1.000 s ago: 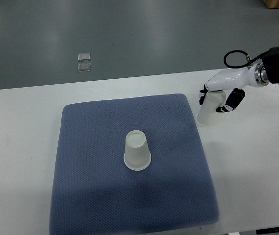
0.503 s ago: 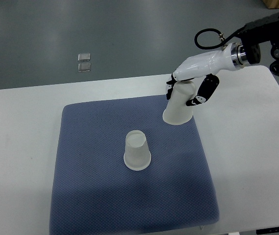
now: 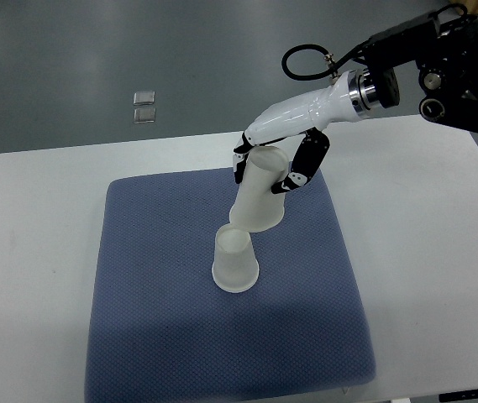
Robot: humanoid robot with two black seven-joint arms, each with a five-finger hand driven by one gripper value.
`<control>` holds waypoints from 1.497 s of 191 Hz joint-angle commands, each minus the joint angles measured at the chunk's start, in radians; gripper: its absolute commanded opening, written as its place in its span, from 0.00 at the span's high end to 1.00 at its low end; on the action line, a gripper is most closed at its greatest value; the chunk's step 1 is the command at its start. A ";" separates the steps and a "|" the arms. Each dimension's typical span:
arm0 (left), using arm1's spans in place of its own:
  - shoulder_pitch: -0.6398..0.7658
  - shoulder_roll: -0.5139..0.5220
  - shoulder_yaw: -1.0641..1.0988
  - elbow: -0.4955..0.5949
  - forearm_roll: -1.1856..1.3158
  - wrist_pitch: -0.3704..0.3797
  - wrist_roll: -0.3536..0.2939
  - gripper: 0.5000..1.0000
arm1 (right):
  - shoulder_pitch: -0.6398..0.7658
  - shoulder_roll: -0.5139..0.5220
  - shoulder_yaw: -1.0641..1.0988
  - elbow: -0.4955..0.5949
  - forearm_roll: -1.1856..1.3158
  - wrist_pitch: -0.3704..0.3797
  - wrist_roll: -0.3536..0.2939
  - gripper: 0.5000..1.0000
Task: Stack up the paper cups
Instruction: 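Lower the held cup down over the cup on the pad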
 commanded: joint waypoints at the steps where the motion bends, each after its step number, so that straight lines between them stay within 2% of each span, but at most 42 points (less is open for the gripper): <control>1: 0.000 0.000 0.000 0.000 0.000 0.000 0.000 0.00 | -0.006 0.007 0.001 0.002 0.008 0.001 0.000 0.77; 162: 0.000 0.000 0.000 0.000 0.000 0.000 0.000 0.00 | -0.061 0.089 0.030 -0.032 -0.005 -0.014 -0.008 0.76; 241: 0.000 0.000 0.000 0.000 0.000 0.000 0.000 0.00 | -0.095 0.086 0.030 -0.047 -0.011 -0.016 -0.008 0.77; 286: 0.000 0.000 0.000 0.000 0.000 0.000 0.000 0.00 | -0.121 0.090 0.030 -0.061 -0.028 -0.040 -0.008 0.76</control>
